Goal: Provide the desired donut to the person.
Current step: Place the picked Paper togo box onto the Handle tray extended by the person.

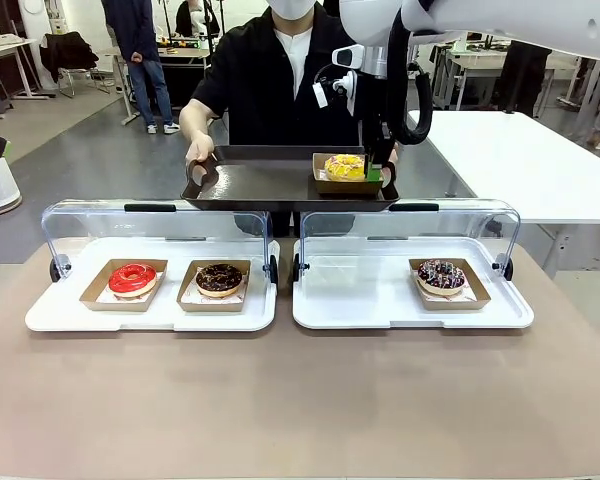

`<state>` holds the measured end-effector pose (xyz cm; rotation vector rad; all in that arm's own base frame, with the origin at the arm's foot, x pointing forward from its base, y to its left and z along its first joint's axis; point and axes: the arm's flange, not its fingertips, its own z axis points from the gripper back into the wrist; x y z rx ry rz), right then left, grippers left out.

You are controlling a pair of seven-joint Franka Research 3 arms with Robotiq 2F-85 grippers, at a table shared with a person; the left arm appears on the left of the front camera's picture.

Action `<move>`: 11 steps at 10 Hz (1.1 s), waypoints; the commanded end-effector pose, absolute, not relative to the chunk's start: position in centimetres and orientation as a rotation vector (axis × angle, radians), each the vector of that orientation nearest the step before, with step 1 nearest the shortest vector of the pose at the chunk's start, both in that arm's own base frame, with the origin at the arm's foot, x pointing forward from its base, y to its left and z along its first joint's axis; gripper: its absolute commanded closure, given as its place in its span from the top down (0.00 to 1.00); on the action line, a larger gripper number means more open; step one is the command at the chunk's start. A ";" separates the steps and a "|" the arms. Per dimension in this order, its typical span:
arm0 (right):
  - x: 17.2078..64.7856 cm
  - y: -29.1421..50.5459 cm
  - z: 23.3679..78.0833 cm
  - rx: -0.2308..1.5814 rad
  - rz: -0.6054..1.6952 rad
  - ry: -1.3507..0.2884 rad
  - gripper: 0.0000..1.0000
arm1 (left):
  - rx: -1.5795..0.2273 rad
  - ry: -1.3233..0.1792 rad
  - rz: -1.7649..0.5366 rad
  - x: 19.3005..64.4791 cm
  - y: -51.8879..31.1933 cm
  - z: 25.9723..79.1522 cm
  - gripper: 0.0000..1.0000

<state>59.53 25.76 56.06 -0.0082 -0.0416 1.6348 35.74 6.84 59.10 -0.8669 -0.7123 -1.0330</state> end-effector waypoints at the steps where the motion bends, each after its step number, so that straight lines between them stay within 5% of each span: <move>1: 59.6 25.7 56.6 0.029 1.645 -0.042 1.00 | -0.876 -0.738 -1.044 35.8 6.9 59.2 1.00; 2: 59.6 25.6 56.6 0.034 1.640 -0.044 0.84 | -0.876 -0.738 -1.044 35.8 6.9 59.2 1.00; 4: 59.4 25.4 56.6 0.046 1.632 -0.051 1.00 | -0.876 -0.738 -1.044 35.8 6.9 59.2 1.00; 11: 53.7 24.4 58.3 0.051 1.634 -0.075 1.00 | -0.876 -0.738 -1.044 35.8 6.9 59.2 1.00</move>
